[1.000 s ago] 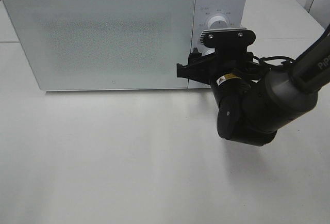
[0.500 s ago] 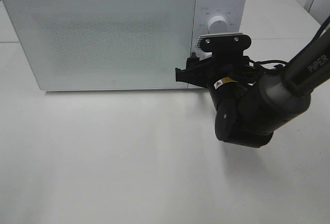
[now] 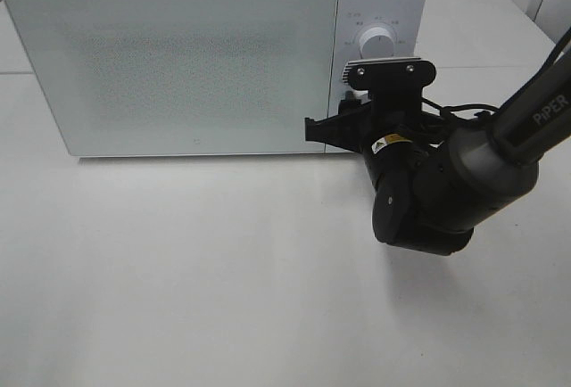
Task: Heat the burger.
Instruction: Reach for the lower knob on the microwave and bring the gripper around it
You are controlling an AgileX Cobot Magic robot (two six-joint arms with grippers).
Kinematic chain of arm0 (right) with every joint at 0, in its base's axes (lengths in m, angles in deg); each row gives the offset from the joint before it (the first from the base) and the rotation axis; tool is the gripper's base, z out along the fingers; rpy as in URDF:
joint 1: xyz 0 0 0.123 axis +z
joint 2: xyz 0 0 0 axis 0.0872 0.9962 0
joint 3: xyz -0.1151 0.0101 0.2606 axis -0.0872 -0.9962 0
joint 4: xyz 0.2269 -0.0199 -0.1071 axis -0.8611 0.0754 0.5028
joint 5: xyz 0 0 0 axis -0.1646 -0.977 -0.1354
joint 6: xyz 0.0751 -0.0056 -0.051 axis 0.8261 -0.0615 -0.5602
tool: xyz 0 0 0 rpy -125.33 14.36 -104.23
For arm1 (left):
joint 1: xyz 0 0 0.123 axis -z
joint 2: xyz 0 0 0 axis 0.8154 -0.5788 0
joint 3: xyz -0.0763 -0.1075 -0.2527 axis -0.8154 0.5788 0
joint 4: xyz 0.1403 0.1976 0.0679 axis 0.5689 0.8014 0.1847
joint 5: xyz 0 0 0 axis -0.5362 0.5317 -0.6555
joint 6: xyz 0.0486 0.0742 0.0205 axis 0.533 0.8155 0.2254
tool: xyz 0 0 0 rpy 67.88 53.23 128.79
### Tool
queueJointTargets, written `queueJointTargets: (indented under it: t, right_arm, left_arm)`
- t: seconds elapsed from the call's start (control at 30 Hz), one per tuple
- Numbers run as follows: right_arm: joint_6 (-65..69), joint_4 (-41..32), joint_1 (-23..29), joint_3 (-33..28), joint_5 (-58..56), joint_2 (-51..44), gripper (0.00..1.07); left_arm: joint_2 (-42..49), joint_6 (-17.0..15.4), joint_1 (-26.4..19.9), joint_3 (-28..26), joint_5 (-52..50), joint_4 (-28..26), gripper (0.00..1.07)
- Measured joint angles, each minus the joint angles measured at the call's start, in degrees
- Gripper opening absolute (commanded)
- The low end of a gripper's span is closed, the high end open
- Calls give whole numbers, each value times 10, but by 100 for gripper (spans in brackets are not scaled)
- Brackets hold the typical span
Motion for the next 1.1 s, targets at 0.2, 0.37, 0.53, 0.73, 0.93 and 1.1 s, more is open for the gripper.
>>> queueJointTargets:
  t: [0.2,0.37,0.53,0.73,0.93,1.1]
  right_arm:
    - [0,1,0,0,-1,0,2]
    - [2,1,0,0,0,0,2]
    - [23,6,0,0,1,1,2]
    - [34,10,0,-1,1,1,2]
    - [121,23,-2,-5,3,1,2]
    - [277,40,-6,-8,6,1,2]
  left_arm:
    - [0,0,0,0,0,0,100]
    - [0,0,0,0,0,0,100]
    - [0,0,0,0,0,0,100]
    - [0,0,0,0,0,0,100]
    - [0,0,0,0,0,0,100]
    - [0,0,0,0,0,0,100]
